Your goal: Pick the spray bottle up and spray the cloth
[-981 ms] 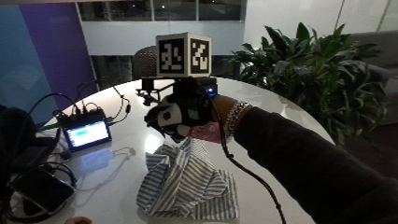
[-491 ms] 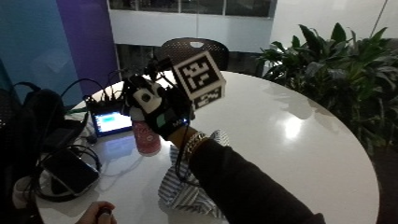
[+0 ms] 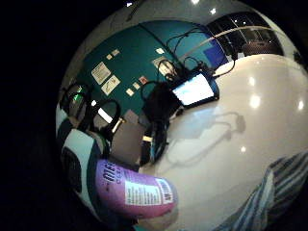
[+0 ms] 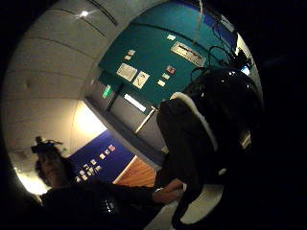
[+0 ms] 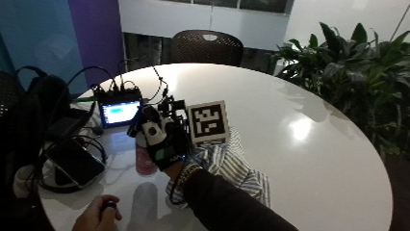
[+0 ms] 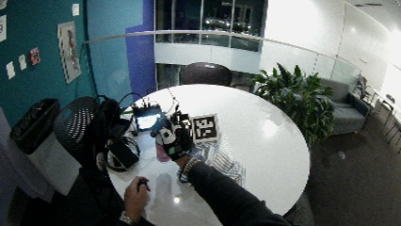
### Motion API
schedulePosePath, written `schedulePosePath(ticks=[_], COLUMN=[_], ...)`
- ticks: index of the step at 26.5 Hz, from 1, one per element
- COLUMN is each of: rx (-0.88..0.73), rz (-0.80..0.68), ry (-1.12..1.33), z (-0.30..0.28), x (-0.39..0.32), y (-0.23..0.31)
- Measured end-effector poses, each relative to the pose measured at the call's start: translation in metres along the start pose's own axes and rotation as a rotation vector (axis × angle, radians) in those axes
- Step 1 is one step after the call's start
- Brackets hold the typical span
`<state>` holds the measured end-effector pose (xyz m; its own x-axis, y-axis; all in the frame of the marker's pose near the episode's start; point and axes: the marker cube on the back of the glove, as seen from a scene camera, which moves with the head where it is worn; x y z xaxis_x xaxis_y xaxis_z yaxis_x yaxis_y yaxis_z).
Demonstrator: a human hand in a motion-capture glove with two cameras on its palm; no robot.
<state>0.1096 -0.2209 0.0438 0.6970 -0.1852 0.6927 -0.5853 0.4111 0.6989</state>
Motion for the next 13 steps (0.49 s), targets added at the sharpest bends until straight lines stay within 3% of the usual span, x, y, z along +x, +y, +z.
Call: schedulePosePath(ticks=[13], rx=[-0.051], rz=[-0.031], ry=[0.084], z=[0.0], x=[-0.003], y=[-0.014])
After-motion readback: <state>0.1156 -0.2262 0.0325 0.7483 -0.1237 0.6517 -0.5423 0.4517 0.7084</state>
